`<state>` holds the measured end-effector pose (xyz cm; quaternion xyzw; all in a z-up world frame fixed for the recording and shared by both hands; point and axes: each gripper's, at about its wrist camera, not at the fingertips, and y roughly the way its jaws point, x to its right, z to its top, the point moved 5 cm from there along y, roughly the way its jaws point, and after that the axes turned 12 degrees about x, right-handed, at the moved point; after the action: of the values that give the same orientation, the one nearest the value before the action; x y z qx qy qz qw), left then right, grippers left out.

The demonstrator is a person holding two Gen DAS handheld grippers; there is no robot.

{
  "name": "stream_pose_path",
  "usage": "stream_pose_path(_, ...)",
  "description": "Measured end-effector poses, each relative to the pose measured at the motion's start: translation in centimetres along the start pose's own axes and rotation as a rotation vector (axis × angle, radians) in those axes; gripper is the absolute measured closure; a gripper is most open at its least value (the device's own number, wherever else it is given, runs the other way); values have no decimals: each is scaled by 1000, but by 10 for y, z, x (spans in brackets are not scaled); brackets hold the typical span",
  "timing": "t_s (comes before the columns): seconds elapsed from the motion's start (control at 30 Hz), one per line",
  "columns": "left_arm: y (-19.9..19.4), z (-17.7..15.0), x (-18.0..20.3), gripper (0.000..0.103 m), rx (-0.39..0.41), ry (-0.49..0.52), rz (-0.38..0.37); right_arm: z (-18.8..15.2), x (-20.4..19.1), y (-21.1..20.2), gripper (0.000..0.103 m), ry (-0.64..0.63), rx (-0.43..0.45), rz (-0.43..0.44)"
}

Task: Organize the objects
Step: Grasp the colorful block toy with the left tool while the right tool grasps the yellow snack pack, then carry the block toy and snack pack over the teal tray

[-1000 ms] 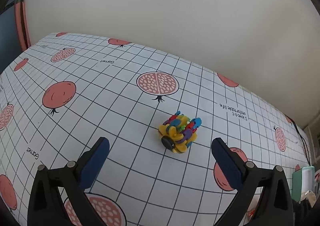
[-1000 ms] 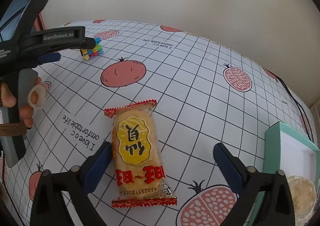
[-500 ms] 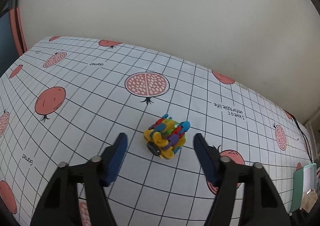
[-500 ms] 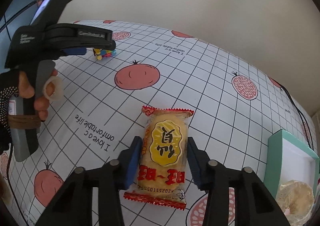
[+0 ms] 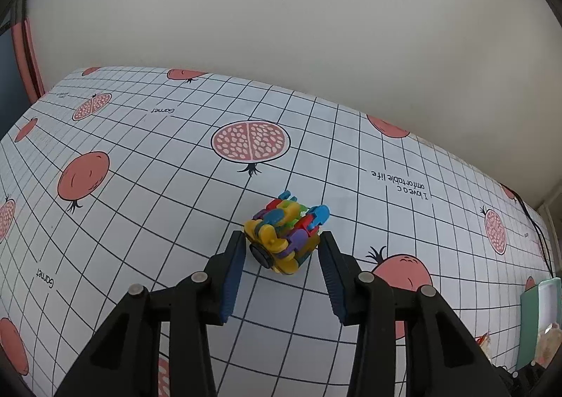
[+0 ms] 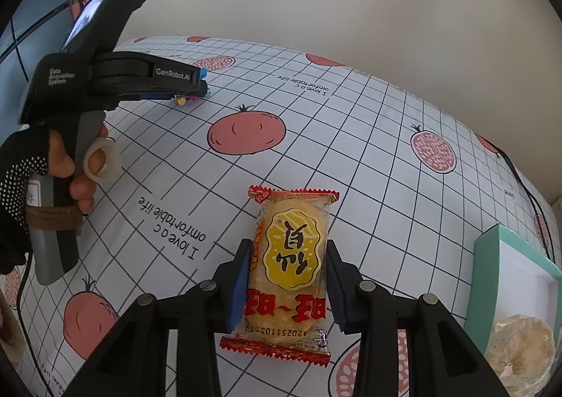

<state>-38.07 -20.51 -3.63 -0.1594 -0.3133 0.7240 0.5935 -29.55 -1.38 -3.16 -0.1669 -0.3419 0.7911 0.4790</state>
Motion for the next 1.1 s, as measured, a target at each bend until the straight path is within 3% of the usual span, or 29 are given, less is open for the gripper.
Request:
stream_pose_path(0.53, -35, -11, 3, 59, -8, 26, -2, -8, 3, -25, 63, 44, -17, -21)
stream_pose_path(1.1, -122, -40, 39, 59, 17, 40, -42, -10, 20, -108, 63, 112, 40, -56)
